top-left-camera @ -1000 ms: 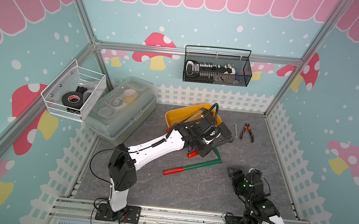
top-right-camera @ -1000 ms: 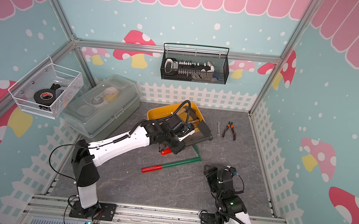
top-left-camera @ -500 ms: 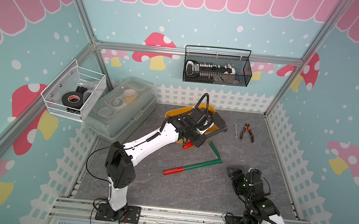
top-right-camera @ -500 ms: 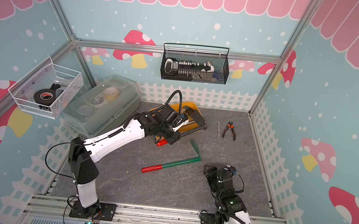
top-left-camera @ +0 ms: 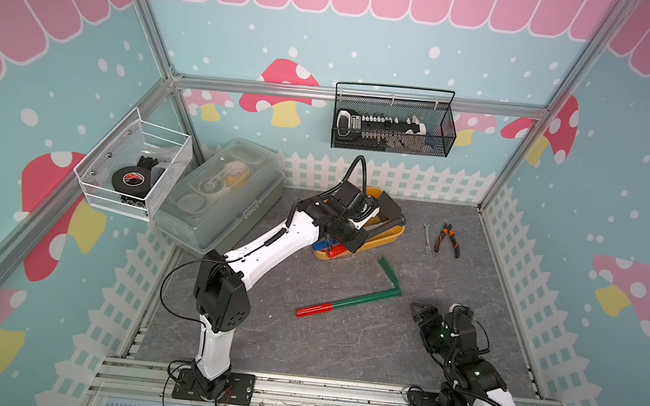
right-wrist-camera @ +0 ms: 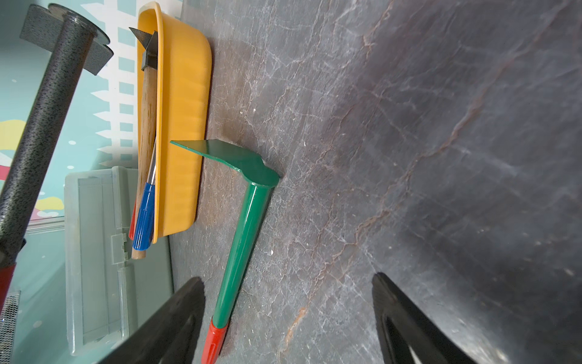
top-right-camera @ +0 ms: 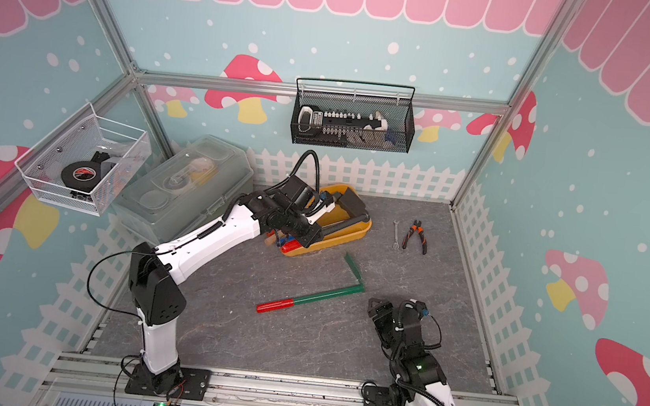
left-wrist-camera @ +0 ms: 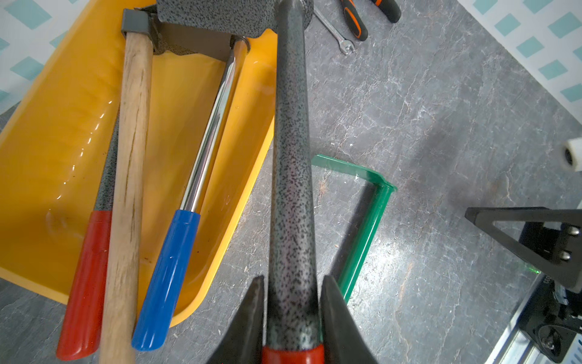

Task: Put the small hoe into the storage box
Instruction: Pick up the hoe from the center of the board, then place the hoe in the storage box.

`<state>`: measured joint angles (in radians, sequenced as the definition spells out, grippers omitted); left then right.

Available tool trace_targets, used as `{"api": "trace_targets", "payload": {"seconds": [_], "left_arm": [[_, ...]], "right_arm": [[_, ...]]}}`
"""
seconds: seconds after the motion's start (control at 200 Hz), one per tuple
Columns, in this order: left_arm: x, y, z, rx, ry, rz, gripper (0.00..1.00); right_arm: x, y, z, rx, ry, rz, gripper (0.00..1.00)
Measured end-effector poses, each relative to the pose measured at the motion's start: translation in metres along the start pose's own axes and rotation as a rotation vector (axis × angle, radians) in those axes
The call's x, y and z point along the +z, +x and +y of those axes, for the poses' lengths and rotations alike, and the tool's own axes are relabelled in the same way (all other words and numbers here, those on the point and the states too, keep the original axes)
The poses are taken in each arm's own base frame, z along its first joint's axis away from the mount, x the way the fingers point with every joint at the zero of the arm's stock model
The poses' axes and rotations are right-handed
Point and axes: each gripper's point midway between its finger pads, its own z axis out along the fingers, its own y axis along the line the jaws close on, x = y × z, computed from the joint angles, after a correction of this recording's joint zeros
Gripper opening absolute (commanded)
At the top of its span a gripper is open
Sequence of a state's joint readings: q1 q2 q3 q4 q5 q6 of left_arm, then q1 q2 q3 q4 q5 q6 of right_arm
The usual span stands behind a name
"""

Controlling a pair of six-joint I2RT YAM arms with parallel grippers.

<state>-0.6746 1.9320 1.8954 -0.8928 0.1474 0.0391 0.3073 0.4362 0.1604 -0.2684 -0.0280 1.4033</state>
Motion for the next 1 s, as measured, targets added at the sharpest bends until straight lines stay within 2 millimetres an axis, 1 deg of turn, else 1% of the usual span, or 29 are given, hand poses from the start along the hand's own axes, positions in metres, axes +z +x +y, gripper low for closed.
{"api": "trace_targets", "payload": {"seconds": [0.115,0.405,0.73,0.896,1.001], "left_arm": [[0.006,-0.002,0.007,-0.011,0.004,0.002,0.00],[0.017,-0.002,0.015,-0.025,0.030,0.012,0.00],[0.034,-0.004,0.037,-0.057,0.033,0.021,0.00],[0.039,-0.008,0.041,-0.063,0.046,0.013,0.00],[0.044,-0.006,0.043,-0.067,0.057,0.019,0.00]], "right_arm": [[0.000,0.000,0.000,0.000,-0.002,0.003,0.83],[-0.001,0.000,0.003,0.000,-0.016,0.002,0.83],[-0.003,0.000,0.005,-0.001,-0.028,0.000,0.83],[-0.003,0.000,0.005,-0.001,-0.028,0.002,0.83],[-0.003,0.001,0.005,-0.001,-0.028,0.005,0.83]]}}
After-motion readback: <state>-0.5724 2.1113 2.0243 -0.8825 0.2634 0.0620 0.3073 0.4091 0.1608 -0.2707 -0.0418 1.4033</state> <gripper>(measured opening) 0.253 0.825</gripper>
